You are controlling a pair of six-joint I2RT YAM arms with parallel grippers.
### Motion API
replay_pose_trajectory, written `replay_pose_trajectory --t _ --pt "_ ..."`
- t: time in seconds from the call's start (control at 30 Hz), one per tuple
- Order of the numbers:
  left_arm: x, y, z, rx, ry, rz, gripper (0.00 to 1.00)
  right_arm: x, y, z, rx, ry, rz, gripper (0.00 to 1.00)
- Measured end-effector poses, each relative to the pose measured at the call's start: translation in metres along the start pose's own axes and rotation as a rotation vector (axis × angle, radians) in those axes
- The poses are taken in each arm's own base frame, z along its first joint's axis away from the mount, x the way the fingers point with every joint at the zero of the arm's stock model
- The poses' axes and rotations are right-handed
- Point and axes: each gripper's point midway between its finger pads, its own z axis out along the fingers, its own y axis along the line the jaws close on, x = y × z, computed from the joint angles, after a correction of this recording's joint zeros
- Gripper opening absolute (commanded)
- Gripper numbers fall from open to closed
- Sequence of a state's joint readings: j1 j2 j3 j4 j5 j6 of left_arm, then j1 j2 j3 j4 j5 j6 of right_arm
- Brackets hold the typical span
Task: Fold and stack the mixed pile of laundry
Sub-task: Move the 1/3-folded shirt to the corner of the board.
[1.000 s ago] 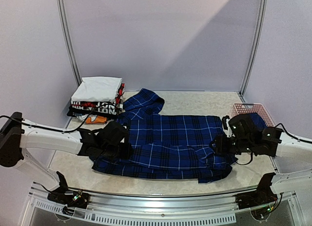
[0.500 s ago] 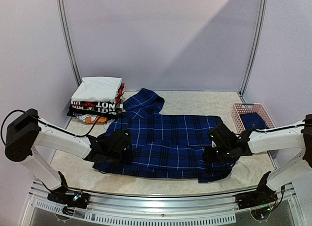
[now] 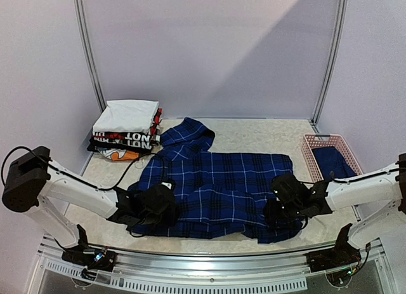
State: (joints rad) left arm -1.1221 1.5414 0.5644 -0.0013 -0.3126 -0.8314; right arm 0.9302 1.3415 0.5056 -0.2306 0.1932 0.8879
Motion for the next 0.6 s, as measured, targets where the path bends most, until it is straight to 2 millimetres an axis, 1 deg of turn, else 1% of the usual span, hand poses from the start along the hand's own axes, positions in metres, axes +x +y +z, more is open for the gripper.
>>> replay_pose_trajectory --t 0.1,0.2,0.27,0.37,0.43,0.5,0.6 --pt "0.020 -0.013 -0.012 0.020 0.030 0.039 0.27 0.021 -0.005 -0.013 0.022 0.043 -0.007 0.38" --pt "0.037 -0.017 -0.025 0.016 0.068 0.071 0.29 0.036 -0.019 -0.028 0.075 0.081 -0.006 0.40" --pt "0.045 -0.014 -0.032 0.002 0.092 0.084 0.31 0.041 -0.032 -0.042 0.112 0.086 0.002 0.41" --pt "0.052 -0.004 -0.044 -0.037 0.129 0.111 0.39 0.035 -0.046 -0.060 0.153 0.052 0.020 0.43" --pt "0.049 0.003 -0.054 -0.072 0.132 0.124 0.47 0.029 -0.051 -0.071 0.167 0.024 0.028 0.44" --pt "0.040 0.005 -0.063 -0.094 0.112 0.139 0.54 0.021 -0.048 -0.078 0.167 0.001 0.030 0.45" --pt "0.010 0.001 -0.079 -0.118 0.029 0.151 0.67 0.006 -0.035 -0.087 0.136 -0.034 0.028 0.48"
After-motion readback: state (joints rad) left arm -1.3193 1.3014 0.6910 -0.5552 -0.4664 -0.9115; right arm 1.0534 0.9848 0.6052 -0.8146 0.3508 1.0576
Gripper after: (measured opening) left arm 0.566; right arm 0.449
